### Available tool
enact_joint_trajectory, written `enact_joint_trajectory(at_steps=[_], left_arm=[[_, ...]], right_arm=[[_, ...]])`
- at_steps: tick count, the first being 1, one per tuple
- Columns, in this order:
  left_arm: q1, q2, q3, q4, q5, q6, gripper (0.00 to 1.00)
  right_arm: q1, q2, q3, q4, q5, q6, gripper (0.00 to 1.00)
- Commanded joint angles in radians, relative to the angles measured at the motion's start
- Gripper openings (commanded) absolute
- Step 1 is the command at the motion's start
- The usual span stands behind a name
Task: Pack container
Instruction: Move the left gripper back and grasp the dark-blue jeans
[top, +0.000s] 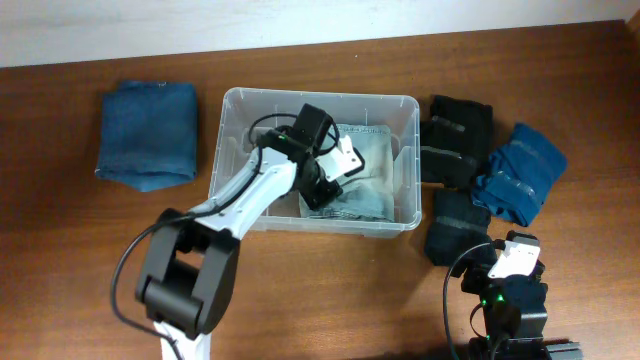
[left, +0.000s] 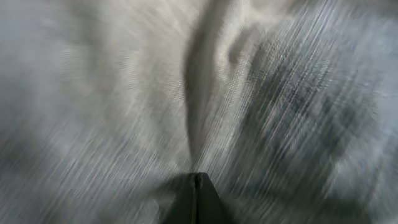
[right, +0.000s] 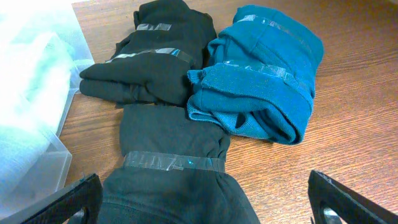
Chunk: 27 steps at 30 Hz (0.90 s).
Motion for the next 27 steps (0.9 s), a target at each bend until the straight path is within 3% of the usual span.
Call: enact_joint_trajectory(at_steps=[1,4,9,10,12,16,17,19,20,23,27], left_arm=[[-0.015,0.062,0.004,-0.019,0.038,0.043,0.01],[-0.015,0.058,0.010,-0.022,0.006,0.011,0.01],[0.001,-0.001,0.179,-0.136,-0.151,-0.193,0.04],[0.010,-0.019,0.230,-0.175,-0.171,-0.230,0.08],[0.031,-0.052,0.322,-0.241,-0.202,-0.295,0.29],[0.114,-0.110,0.481,-0.347,-0.301,-0.410,0.56],[0.146,-0.121,0.509,-0.366,-0.327,-0.438,0.68],[0.223,-0.137,0.539,-0.386,-0.352,-0.484,0.74],[0.324,-0.145,0.544,-0.393,-0.352,-0.545,0.79],[0.480,-0.141,0.543,-0.415,-0.316,-0.618,0.80],[0.724,-0.108,0.543,-0.420,-0.156,-0.623,0.82]], right_arm=[[-0.007,-0.008,-0.008,0.000,0.002,-0.007,0.98],[-0.007,-0.008,-0.008,0.000,0.002,-0.007,0.98],[-0.007,-0.008,-0.008,0.000,0.002,-0.007,0.98],[-0.007,-0.008,-0.008,0.000,0.002,-0.007,0.98],[-0.007,-0.008,-0.008,0.000,0.002,-0.007,0.98],[-0.007,-0.008,-0.008,0.000,0.002,-0.007,0.98],[-0.007,-0.008,-0.008,0.000,0.002,-0.007,0.98],[-0.007,-0.008,-0.008,0.000,0.002,-0.007,0.98],[-0.007,-0.008,-0.008,0.000,0.002,-0.007,0.98],[-0.007,-0.008,-0.008,0.000,0.002,-0.007,0.98],[-0.007,-0.008,-0.008,0.000,0.002,-0.007,0.98]])
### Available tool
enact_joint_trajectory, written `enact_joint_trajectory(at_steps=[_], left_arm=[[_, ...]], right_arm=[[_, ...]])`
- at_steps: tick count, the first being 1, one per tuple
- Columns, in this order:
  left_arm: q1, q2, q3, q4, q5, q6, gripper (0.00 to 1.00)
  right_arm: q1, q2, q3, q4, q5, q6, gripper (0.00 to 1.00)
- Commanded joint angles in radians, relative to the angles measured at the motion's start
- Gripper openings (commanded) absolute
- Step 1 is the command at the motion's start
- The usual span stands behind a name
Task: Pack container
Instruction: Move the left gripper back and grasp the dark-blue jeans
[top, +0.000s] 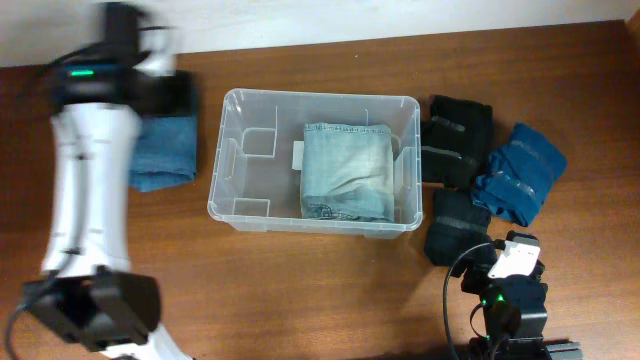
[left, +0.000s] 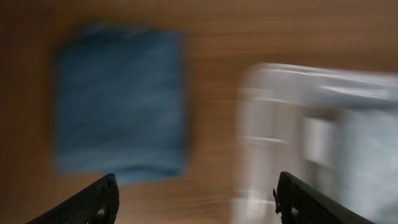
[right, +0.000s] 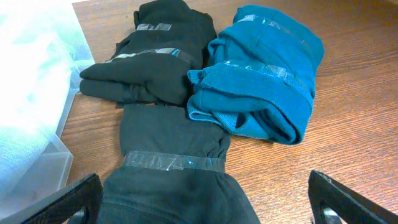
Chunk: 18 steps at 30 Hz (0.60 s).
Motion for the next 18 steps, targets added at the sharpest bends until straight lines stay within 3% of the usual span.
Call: enact_joint_trajectory(at_steps=[1,8,18], left_arm=[[0.195,0.048,-0.006,-0.007,0.140,-0.071,0.83],[0.442,0.221,-0.006,0.006,0.433,0.056,0.85],[0.573,0.518,-0.006,0.094,0.710,0.177,0.87]], right_arm=[[-0.007,-0.008,-0.008,0.000,0.002,-0.007,0.98],[-0.007,-0.008,-0.008,0.000,0.002,-0.007,0.98],[-0.007,-0.008,-0.008,0.000,0.002,-0.007,0.98]])
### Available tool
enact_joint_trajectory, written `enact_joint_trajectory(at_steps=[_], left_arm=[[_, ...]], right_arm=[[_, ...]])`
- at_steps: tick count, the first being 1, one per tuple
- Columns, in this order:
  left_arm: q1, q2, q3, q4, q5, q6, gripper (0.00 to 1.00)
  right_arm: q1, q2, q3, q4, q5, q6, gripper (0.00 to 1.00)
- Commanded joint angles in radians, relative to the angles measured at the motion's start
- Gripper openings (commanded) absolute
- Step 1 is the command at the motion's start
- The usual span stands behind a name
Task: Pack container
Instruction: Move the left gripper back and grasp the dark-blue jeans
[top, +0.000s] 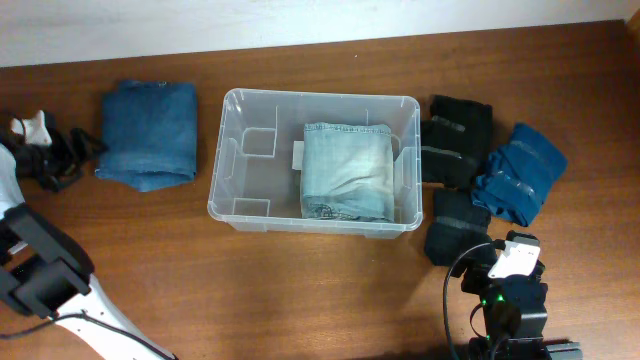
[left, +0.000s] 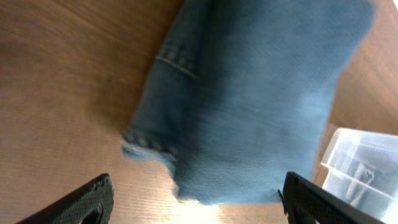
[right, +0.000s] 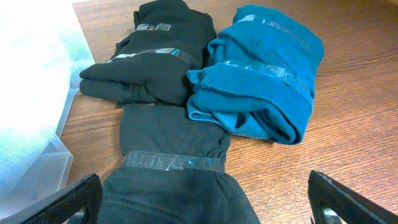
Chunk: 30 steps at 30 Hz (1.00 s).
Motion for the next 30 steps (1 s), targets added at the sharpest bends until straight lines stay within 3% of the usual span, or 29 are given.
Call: enact_joint_trajectory(at_steps=[1,14,17,19,22,24,27,30], left_arm=[[0.020,0.074,-0.004,0.023,0.164,0.087,0.87],[-0.026,0.142,-0.004,0.105,0.181,0.137,0.86],[-0.041,0.146,-0.004,0.109,0.180,0.138,0.81],[-0.049,0.150,-0.004,0.111,0.180,0.137,0.73],[-0.061,0.157,-0.004,0.111,0.177,0.138,0.54],[-0.064,0.163,-0.004,0.110,0.173,0.138,0.27],[-0.064,0.164,-0.004,0.109,0.162,0.137,0.00],[-0.063,0.164,-0.004,0.107,0.161,0.138,0.00]], right_arm=[[-0.007,-0.008,-0.008,0.000,0.002,-0.007,0.98],[-0.007,-0.008,-0.008,0.000,0.002,-0.007,0.98],[-0.007,-0.008,-0.008,0.000,0.002,-0.007,0.98],[-0.007,-0.008,-0.008,0.000,0.002,-0.007,0.98],[-0.007,-0.008,-0.008,0.000,0.002,-0.007,0.98],[-0.007,-0.008,-0.008,0.000,0.002,-0.007,0.98],[-0.007,-0.008,-0.008,0.000,0.002,-0.007,0.98],[-0.007,-0.008,-0.008,0.000,0.002,-0.007,0.98]])
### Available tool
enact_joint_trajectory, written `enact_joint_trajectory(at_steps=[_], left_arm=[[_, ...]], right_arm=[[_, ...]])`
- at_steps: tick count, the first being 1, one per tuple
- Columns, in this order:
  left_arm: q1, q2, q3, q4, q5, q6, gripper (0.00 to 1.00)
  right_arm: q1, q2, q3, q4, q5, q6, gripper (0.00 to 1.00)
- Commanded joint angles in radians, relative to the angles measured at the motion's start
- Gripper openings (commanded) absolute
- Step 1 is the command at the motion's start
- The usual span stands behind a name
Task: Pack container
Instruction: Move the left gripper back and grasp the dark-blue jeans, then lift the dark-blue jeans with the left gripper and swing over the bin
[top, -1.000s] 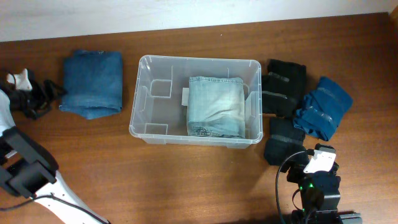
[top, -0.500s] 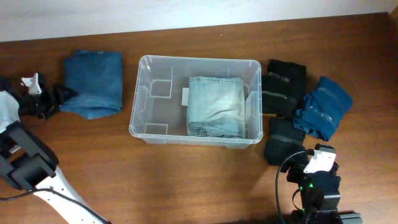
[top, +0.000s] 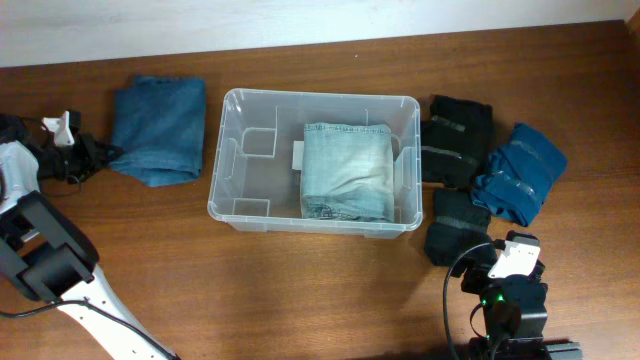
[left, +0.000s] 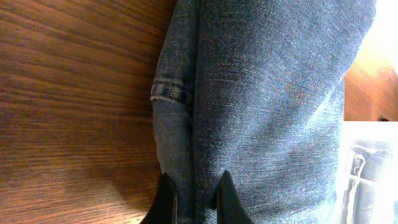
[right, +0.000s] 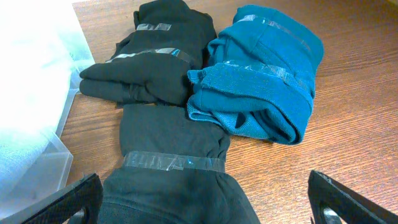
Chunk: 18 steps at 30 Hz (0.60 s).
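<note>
A clear plastic container stands mid-table with folded light-blue jeans in its right half. Left of it lie folded dark-blue jeans, also filling the left wrist view. My left gripper is shut on their left edge, a fold of denim pinched between the fingertips. My right gripper stands open at the front right, over the near end of a taped black bundle.
Right of the container lie a second taped black bundle, a teal taped bundle and the nearer black bundle. The container's left half shows bare floor. A white wall edge runs along the table's far side.
My left gripper was open to the left of the dark-blue jeans; now it is shut on their left edge. The jeans lie slightly further right. The right arm has not moved.
My left gripper was shut, down on the light jeans in the container. Then it was open above the dark-blue jeans at the left, then open at the table's far left beside them. Now it pinches their edge. The right gripper stayed open throughout.
</note>
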Motion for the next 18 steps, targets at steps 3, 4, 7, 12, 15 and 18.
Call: enact_joint_trajectory(at_steps=[3,4,7,12,15,18], left_arm=[[-0.020,0.040,-0.008,-0.030,-0.013,0.024,0.00],[-0.017,0.035,-0.008,-0.046,-0.013,0.024,0.01],[-0.005,-0.002,-0.005,-0.098,-0.012,0.024,0.01],[0.005,-0.143,-0.005,-0.213,-0.012,0.024,0.01],[0.005,-0.251,-0.005,-0.262,0.018,0.024,0.01],[0.004,-0.380,-0.005,-0.288,0.068,0.023,0.01]], right_arm=[[-0.007,-0.008,-0.008,0.000,0.002,-0.007,0.98],[-0.007,-0.008,-0.008,0.000,0.002,-0.007,0.98],[-0.007,-0.008,-0.008,0.000,0.002,-0.007,0.98],[-0.007,-0.008,-0.008,0.000,0.002,-0.007,0.98],[-0.007,-0.008,-0.008,0.000,0.002,-0.007,0.98],[-0.007,-0.008,-0.008,0.000,0.002,-0.007,0.98]])
